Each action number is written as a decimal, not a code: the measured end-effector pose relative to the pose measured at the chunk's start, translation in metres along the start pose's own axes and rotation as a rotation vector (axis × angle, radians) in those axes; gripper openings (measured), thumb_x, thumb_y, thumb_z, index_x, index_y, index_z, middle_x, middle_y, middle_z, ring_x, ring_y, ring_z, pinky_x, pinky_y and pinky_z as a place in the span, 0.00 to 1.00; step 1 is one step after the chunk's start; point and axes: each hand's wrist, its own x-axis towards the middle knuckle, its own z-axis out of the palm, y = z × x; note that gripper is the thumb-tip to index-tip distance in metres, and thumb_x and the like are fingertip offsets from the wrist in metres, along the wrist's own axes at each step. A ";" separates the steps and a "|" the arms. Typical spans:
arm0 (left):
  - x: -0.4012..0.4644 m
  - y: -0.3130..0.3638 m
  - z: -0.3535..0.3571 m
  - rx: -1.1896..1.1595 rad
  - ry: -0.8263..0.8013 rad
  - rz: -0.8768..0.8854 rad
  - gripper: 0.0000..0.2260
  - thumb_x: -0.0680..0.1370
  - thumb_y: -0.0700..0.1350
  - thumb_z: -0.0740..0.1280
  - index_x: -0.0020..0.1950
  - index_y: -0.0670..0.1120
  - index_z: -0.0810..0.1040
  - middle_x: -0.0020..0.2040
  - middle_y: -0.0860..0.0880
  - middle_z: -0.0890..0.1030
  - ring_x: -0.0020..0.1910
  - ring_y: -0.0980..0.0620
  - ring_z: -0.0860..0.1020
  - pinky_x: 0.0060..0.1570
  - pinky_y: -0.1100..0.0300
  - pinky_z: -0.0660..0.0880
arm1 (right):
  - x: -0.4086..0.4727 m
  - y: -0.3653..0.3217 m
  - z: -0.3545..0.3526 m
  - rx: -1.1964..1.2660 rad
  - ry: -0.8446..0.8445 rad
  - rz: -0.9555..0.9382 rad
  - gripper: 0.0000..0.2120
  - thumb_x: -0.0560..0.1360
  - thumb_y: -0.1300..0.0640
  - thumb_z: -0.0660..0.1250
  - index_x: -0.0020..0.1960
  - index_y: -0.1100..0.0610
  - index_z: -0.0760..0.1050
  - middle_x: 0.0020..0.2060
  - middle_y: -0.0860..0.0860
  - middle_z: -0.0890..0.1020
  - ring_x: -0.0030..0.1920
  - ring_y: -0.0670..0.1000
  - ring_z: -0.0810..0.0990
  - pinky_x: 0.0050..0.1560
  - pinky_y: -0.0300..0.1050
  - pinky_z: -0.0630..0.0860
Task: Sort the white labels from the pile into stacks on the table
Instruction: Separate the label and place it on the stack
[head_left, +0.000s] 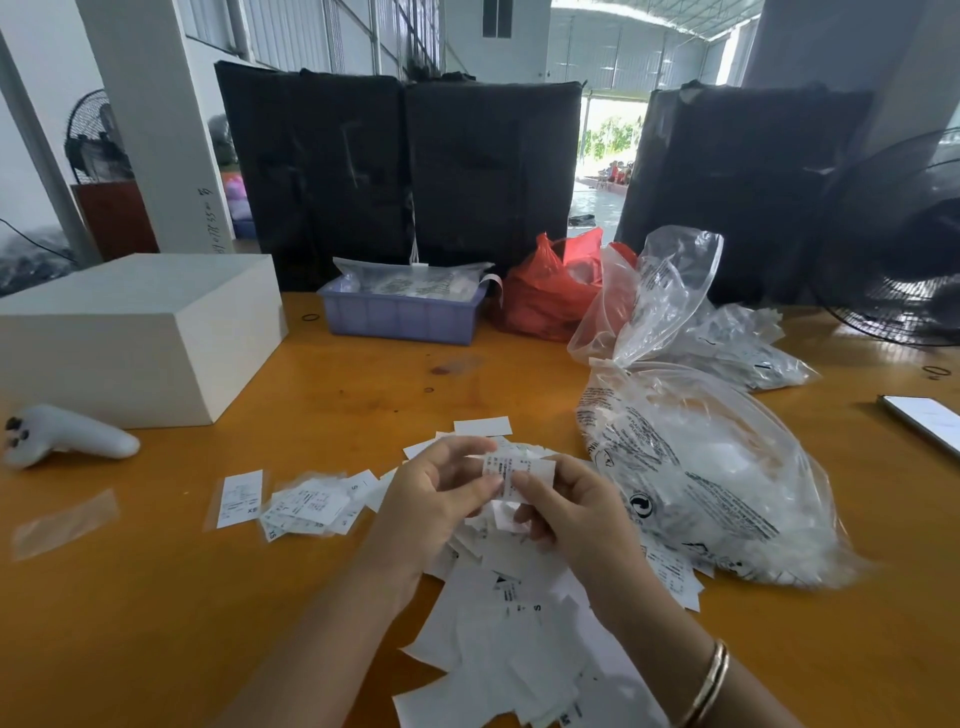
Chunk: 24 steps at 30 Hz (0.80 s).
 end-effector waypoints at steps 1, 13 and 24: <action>0.000 0.000 0.000 -0.005 0.010 -0.004 0.12 0.74 0.41 0.71 0.47 0.60 0.82 0.43 0.54 0.85 0.44 0.56 0.83 0.40 0.69 0.76 | 0.000 0.000 0.000 0.020 0.005 0.004 0.05 0.76 0.55 0.69 0.42 0.56 0.77 0.29 0.50 0.82 0.27 0.44 0.75 0.30 0.34 0.71; -0.001 -0.004 0.004 -0.040 0.014 -0.039 0.10 0.74 0.43 0.72 0.52 0.54 0.79 0.44 0.54 0.85 0.46 0.56 0.83 0.42 0.67 0.78 | 0.000 0.001 0.002 0.107 0.049 0.034 0.08 0.76 0.55 0.68 0.39 0.56 0.78 0.30 0.52 0.83 0.29 0.46 0.78 0.29 0.34 0.72; -0.004 -0.001 0.009 -0.059 0.048 -0.066 0.18 0.64 0.56 0.73 0.53 0.57 0.79 0.43 0.53 0.85 0.45 0.53 0.84 0.43 0.62 0.79 | -0.001 0.001 0.005 0.089 0.052 0.012 0.07 0.76 0.55 0.68 0.41 0.56 0.78 0.30 0.51 0.83 0.27 0.45 0.76 0.29 0.35 0.72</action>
